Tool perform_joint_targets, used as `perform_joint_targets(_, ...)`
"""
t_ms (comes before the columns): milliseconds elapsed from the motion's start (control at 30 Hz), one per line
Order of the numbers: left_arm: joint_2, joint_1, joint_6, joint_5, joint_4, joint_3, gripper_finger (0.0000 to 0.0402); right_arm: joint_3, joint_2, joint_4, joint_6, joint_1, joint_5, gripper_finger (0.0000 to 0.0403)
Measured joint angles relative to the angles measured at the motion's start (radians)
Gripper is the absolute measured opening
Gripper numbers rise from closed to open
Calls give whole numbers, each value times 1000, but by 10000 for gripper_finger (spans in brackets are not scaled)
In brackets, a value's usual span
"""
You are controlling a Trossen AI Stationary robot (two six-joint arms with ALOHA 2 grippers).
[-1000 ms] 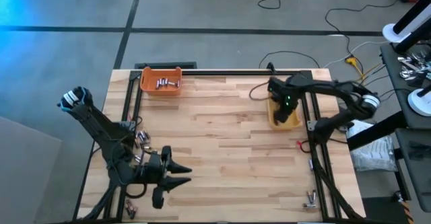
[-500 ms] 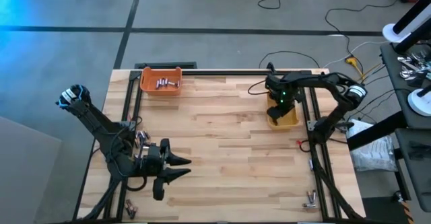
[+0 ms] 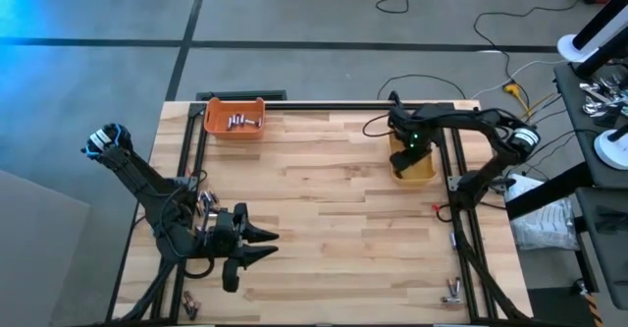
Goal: Sort batteries
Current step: Put the silver battery into the orange bin
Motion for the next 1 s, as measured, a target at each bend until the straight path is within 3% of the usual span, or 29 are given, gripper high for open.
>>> perform_joint_targets(300,0,0,-11,0,7,0,118,-1,-231,-20,61,30,19,160)
perform_joint_targets(500,1,0,-11,8,9,0,118,-1,-479,-64,157,214,7,178)
perform_joint_targets(633,1,0,-2,8,9,0,118,-1,-625,-74,315,462,3,174)
perform_joint_targets(733,1,0,20,8,9,0,118,0,-671,-70,477,718,13,167)
perform_joint_targets(900,1,0,51,8,9,0,118,0,-603,-36,773,1164,106,154)
perform_joint_targets(1000,1,0,51,8,9,0,118,-1,-496,-18,875,1353,109,145)
